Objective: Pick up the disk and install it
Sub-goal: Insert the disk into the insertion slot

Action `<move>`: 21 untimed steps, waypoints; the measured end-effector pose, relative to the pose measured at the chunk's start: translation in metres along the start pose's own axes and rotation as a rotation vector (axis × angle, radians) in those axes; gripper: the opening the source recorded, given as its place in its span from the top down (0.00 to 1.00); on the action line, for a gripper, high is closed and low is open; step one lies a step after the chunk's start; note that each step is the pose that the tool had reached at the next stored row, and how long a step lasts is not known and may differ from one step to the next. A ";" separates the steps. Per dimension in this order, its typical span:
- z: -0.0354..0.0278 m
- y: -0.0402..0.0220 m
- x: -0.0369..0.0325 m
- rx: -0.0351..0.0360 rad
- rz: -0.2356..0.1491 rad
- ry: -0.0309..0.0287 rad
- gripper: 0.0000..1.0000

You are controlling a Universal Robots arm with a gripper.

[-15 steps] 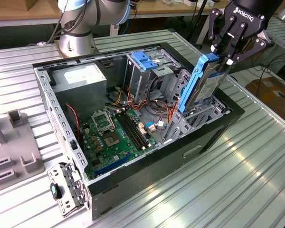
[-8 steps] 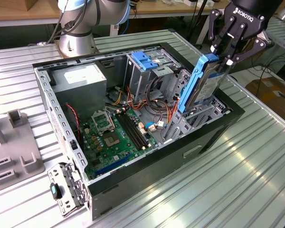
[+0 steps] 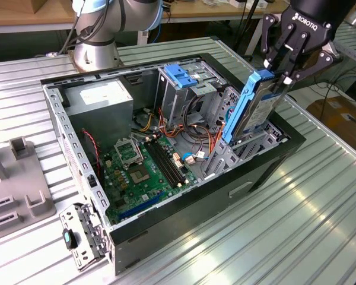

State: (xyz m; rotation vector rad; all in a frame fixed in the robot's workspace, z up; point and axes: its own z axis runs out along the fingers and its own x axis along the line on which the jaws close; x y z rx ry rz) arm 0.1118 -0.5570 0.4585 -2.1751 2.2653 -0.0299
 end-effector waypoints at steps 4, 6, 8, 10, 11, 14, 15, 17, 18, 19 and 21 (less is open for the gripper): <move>0.0017 0.0001 0.0000 0.0000 0.000 -0.0002 0.65; 0.0045 0.0001 0.0000 0.0000 0.000 -0.0001 0.65; 0.0089 0.0002 0.0001 0.0000 0.000 -0.0001 0.65; 0.0155 0.0003 0.0003 0.0000 0.000 -0.0007 0.65; 0.0173 0.0003 0.0003 0.0000 0.000 -0.0002 0.65; 0.0222 0.0003 0.0003 0.0000 0.000 -0.0001 0.65; 0.0222 0.0003 0.0004 0.0000 0.000 0.0000 0.65; 0.0232 0.0004 0.0004 0.0000 0.000 -0.0003 0.65; 0.0244 0.0004 0.0004 0.0000 0.000 -0.0003 0.65; 0.0257 0.0004 0.0003 0.0000 0.000 -0.0002 0.65; 0.0293 0.0004 0.0003 0.0000 0.000 -0.0002 0.65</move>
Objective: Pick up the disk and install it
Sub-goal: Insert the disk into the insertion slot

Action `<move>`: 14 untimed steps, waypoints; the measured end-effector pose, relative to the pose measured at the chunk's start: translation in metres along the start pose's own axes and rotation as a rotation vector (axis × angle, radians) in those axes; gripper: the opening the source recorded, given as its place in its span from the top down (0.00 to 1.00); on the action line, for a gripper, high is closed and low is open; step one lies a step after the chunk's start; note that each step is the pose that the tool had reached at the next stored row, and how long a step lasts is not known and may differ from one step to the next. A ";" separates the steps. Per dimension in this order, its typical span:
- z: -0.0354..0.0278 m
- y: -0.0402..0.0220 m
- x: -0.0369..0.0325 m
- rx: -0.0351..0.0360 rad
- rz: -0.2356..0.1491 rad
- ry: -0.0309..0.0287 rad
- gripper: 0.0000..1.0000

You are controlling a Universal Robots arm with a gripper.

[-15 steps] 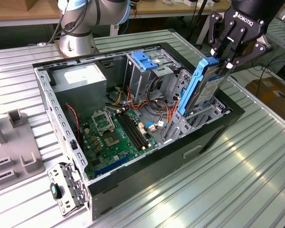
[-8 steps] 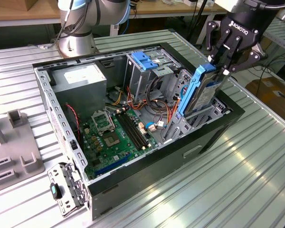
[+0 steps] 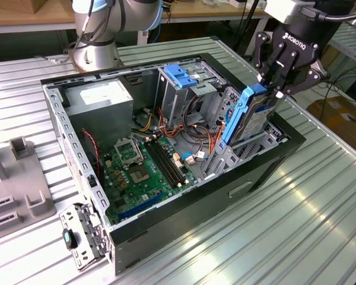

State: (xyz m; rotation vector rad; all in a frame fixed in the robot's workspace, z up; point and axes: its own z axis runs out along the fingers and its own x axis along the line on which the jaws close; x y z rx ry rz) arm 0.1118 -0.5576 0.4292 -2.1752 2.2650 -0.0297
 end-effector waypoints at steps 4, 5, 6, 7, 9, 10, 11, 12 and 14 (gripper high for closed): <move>0.0090 0.0001 -0.0001 0.0001 -0.008 -0.0001 0.65; 0.0109 0.0002 -0.0001 0.0001 -0.011 -0.0001 0.65; 0.0129 0.0002 -0.0001 0.0002 -0.014 -0.0003 0.65; 0.0166 0.0003 -0.0002 0.0002 -0.021 -0.0003 0.65; 0.0223 0.0003 -0.0003 0.0004 -0.031 -0.0003 0.65; 0.0241 0.0004 -0.0003 0.0004 -0.035 -0.0003 0.65; 0.0266 0.0004 -0.0003 0.0005 -0.039 -0.0005 0.65; 0.0288 0.0004 -0.0003 0.0005 -0.042 -0.0008 0.65; 0.0353 0.0005 -0.0004 0.0006 -0.052 -0.0007 0.65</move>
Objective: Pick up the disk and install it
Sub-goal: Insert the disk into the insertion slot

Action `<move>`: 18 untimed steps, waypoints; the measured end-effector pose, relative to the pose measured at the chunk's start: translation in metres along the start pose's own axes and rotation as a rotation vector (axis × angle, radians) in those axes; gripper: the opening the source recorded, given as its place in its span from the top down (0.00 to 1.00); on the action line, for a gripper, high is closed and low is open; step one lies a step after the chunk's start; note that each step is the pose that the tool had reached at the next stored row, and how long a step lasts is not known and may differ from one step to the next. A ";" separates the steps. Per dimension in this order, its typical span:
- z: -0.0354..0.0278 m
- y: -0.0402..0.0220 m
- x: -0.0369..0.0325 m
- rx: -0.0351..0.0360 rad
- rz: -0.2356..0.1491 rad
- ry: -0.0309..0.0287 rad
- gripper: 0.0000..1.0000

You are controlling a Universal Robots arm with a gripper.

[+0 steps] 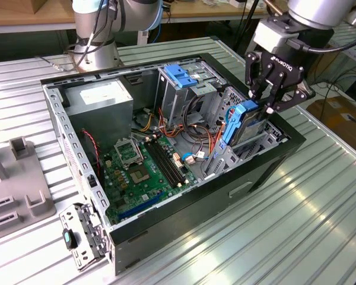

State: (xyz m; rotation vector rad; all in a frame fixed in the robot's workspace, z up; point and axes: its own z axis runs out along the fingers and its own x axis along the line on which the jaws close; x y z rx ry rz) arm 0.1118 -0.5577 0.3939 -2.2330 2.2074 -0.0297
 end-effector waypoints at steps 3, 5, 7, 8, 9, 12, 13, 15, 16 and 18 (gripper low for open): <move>0.0084 0.0001 -0.0001 0.0002 -0.010 -0.0003 0.65; 0.0086 0.0001 -0.0001 0.0002 -0.010 -0.0002 0.65; 0.0086 0.0001 -0.0001 0.0001 -0.010 -0.0001 0.65; 0.0085 0.0001 -0.0001 0.0002 -0.010 0.0000 0.65; 0.0085 0.0001 -0.0001 0.0001 -0.010 0.0002 0.64; 0.0086 0.0001 -0.0001 0.0001 -0.010 0.0000 0.58; 0.0086 0.0001 -0.0001 0.0001 -0.010 0.0001 0.58; 0.0086 0.0001 -0.0001 0.0001 -0.010 0.0002 0.58; 0.0092 0.0001 -0.0002 0.0001 -0.010 -0.0001 0.58; 0.0115 0.0002 -0.0002 0.0001 -0.010 0.0000 0.58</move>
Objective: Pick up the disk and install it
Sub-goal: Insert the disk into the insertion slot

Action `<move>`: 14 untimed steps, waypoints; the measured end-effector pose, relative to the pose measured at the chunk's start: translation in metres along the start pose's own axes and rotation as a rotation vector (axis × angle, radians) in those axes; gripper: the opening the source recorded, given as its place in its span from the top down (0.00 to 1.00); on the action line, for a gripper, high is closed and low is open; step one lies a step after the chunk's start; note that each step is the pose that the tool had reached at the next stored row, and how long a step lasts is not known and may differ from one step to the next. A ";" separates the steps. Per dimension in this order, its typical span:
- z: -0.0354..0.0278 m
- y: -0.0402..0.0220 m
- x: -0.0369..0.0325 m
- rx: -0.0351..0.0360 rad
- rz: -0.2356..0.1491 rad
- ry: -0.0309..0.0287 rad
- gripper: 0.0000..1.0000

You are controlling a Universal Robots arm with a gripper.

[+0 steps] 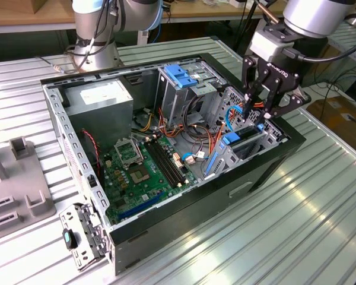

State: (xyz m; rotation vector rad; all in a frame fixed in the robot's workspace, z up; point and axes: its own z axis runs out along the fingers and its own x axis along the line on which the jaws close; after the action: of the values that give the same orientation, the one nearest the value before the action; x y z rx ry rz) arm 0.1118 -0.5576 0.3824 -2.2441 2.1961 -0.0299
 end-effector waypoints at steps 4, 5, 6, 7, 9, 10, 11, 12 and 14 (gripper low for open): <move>0.0027 0.0000 -0.0004 0.0000 0.000 0.0002 0.58; 0.0027 0.0000 -0.0004 0.0000 0.000 0.0003 0.58; 0.0027 0.0000 -0.0004 0.0000 0.000 0.0002 0.58; 0.0028 0.0000 -0.0004 0.0000 0.000 0.0001 0.58; 0.0028 0.0000 -0.0004 0.0000 0.000 0.0001 0.58; 0.0029 0.0000 -0.0004 0.0000 0.000 0.0001 0.58; 0.0030 0.0000 -0.0004 0.0000 0.000 0.0000 0.58; 0.0030 -0.0002 -0.0005 0.0000 0.000 0.0000 0.58; 0.0034 -0.0005 -0.0009 0.0003 -0.001 -0.0003 0.58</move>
State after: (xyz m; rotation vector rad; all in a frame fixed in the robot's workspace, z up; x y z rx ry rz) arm 0.1122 -0.5567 0.3790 -2.2445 2.1951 -0.0299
